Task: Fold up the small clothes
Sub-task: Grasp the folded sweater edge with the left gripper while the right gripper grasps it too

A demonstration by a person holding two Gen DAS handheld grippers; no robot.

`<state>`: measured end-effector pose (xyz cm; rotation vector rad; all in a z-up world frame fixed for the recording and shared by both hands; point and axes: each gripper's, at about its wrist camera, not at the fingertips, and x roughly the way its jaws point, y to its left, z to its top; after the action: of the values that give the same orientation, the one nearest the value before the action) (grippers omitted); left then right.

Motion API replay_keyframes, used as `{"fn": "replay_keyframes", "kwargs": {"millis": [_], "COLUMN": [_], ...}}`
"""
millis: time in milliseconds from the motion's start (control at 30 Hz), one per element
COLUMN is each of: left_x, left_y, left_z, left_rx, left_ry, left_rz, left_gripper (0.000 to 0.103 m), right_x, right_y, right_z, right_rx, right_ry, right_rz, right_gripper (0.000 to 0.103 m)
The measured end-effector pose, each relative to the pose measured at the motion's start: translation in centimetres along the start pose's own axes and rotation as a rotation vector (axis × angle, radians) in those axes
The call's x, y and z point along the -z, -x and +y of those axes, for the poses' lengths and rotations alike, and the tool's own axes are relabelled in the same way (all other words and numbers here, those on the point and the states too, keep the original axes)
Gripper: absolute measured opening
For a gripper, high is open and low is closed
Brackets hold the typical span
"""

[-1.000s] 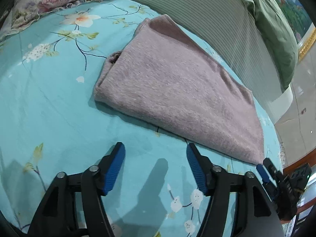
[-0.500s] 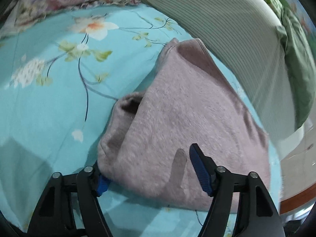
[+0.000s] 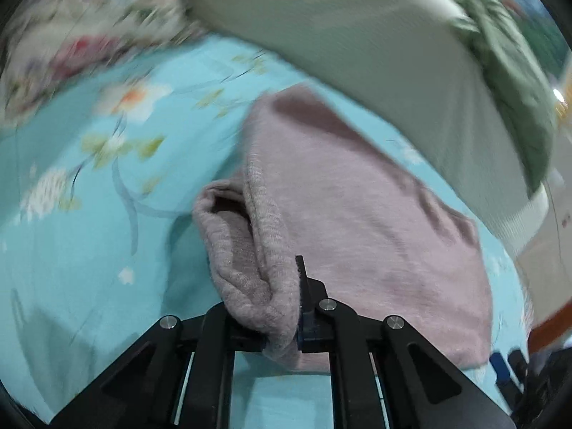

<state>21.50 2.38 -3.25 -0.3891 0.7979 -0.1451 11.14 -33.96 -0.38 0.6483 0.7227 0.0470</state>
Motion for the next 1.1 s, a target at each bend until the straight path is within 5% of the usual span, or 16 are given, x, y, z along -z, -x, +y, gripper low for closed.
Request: {"fn": "replay_keyframes", "kwargs": {"millis": [200,367,767,833,867,900,1100], "left_x": [0.4,4.1,6.6,6.4,6.5,6.2,5.5], "left_y": [1.5,-0.4,-1.6,-1.6,-1.6,-1.8,0.8], "left_z": [-8.5,-14.9,-15.2,-15.2,-15.4,-15.4,-16.5], "left_rx": [0.093,0.127,0.172,0.177,0.178,0.175,0.206], "left_ry": [-0.248,-0.448,-0.479,-0.476,-0.479,-0.482,-0.499], "left_rz": [-0.036,0.002,0.060,0.058,0.059,0.061,0.033], "left_gripper": [0.009,0.009,0.008,0.008,0.008,0.008,0.008], "right_x": [-4.6,-7.5,-8.3,-8.8,-9.2,-9.6,-12.4], "right_y": [-2.1,-6.6,-20.5,-22.5,-23.0,-23.1,-16.8], "right_z": [-1.0,-1.1,2.4,3.0,3.5,3.7,4.2], "right_rx": [-0.083,-0.143,-0.160,-0.155,-0.164,-0.170,-0.185], "right_ry": [-0.037,-0.048,-0.027,-0.025,-0.015,-0.017,0.058], "right_rz": [0.095,0.203,0.384,0.381,0.374,0.370,0.228], "right_gripper": [0.062,0.065,0.071,0.062,0.031,0.018,0.017]}}
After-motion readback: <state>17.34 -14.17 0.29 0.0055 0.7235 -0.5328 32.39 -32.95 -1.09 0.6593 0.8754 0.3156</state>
